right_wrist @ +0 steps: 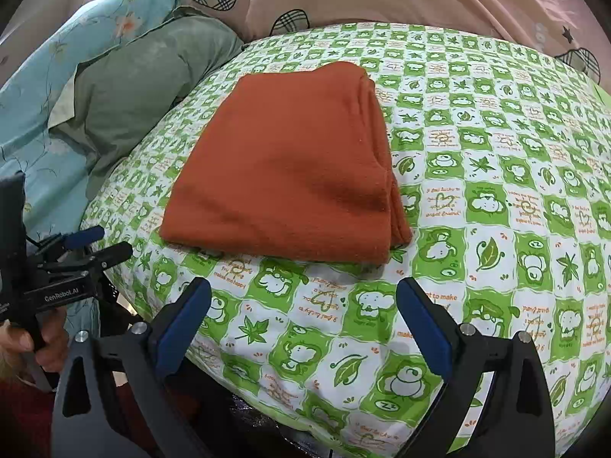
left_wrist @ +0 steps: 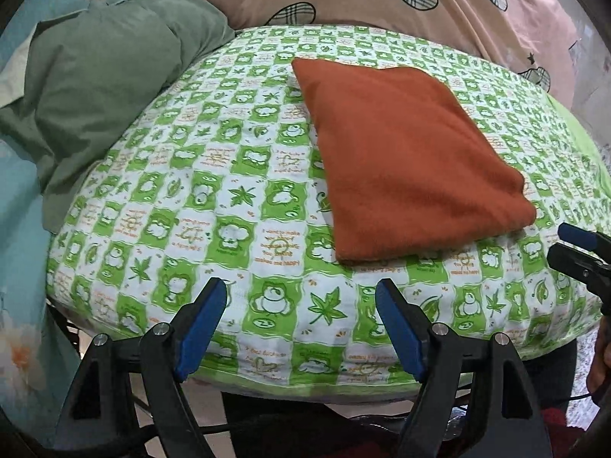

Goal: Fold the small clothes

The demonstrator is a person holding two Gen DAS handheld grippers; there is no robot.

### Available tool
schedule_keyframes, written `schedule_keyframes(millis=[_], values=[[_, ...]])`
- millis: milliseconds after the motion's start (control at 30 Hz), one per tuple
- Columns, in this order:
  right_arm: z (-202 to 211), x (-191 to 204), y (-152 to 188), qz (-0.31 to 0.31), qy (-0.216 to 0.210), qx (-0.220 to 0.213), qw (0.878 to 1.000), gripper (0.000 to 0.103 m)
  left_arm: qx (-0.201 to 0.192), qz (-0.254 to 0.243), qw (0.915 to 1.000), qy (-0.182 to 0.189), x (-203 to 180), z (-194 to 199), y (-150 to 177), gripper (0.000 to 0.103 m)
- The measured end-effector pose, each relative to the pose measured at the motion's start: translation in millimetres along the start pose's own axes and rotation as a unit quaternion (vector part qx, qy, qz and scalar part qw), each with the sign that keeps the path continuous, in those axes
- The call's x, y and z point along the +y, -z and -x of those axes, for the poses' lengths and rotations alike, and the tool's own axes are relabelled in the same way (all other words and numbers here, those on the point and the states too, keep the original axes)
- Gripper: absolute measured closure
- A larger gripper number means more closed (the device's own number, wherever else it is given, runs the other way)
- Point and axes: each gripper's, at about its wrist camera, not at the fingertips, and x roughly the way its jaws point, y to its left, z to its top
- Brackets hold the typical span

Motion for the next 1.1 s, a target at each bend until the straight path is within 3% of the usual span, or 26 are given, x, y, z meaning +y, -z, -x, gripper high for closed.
schedule_keyframes(millis=[633, 1000, 1100], values=[[-12, 3, -30, 0.022, -0.015, -0.002, 1.000, 0.005, 0.002, 0.007, 1.0000, -0.006, 5, -6, -23, 0.022], [-45, -51, -118, -0.056, -0.059, -0.054, 0.995, 0.006, -0.002, 0.038, 0.9989, 0.026, 11, -36, -70, 0.022], [-68, -69, -142, -0.086, -0.081, -0.048, 0.992, 0.017, -0.006, 0.048, 0.9979, 0.043, 11, -48, -86, 0.022]])
